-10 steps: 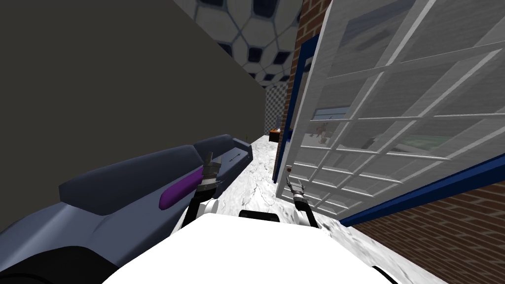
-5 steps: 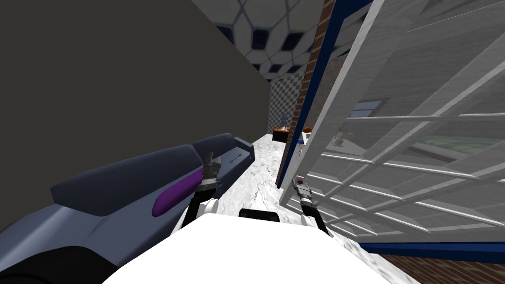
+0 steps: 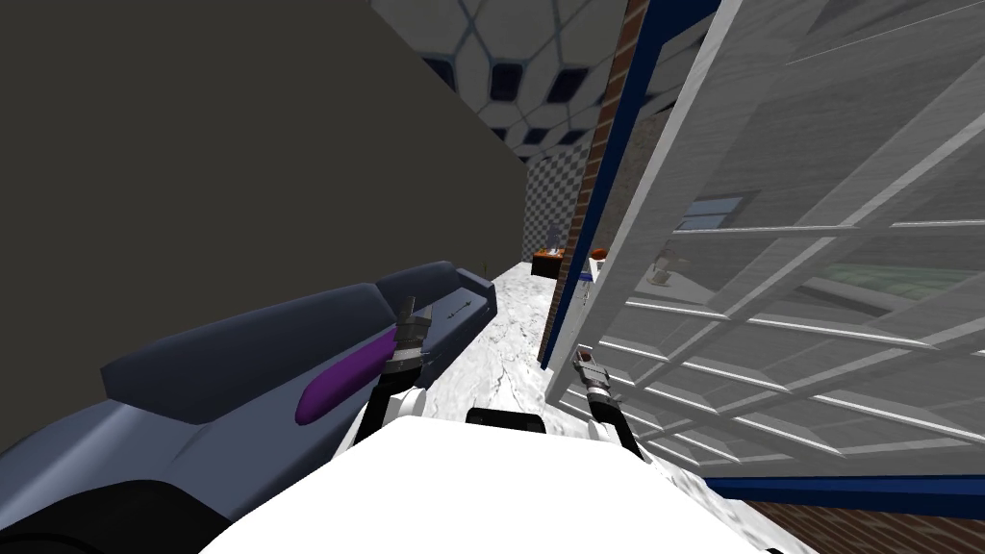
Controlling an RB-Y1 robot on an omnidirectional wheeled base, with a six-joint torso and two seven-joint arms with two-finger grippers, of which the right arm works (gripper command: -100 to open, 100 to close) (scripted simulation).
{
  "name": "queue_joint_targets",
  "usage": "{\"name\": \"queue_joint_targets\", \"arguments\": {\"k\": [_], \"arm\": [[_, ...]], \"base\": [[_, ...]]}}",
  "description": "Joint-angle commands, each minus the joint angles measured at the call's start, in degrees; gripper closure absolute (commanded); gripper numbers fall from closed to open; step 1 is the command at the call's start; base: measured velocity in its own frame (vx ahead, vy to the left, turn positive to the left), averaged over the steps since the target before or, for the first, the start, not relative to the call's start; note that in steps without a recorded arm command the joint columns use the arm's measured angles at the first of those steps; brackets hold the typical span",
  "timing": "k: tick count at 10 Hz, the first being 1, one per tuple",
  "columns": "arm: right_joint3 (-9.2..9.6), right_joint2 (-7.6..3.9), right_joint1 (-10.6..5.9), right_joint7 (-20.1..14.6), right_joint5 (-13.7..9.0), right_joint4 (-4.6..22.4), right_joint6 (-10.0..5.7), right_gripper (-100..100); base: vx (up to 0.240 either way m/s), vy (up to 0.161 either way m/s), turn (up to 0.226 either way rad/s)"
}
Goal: Pull the door open
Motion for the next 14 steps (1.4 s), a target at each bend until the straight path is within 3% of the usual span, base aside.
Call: {"name": "queue_joint_targets", "arguments": {"k": [1, 3, 10, 11, 12, 14], "arm": [[0.05, 0.08, -0.03, -0.03, 0.02, -0.08, -0.08, 100], [0.05, 0.08, -0.03, -0.03, 0.02, -0.08, -0.08, 100], [6.06, -4.30, 2.63, -7.08, 2.50, -1.81, -2.17, 100], [6.73, -4.77, 2.92, -7.85, 2.77, -2.01, -2.41, 100], [6.18, -4.54, 2.90, -7.08, 2.52, -2.12, -1.89, 100], [8.03, -5.76, 4.04, -8.80, 3.28, -2.54, -3.20, 100]], "base": [[0.000, 0.000, 0.000], [0.000, 0.000, 0.000], [-0.219, -0.029, 0.107], [-0.218, -0.020, 0.092], [-0.095, -0.008, 0.020], [-0.180, -0.045, 0.117]]}}
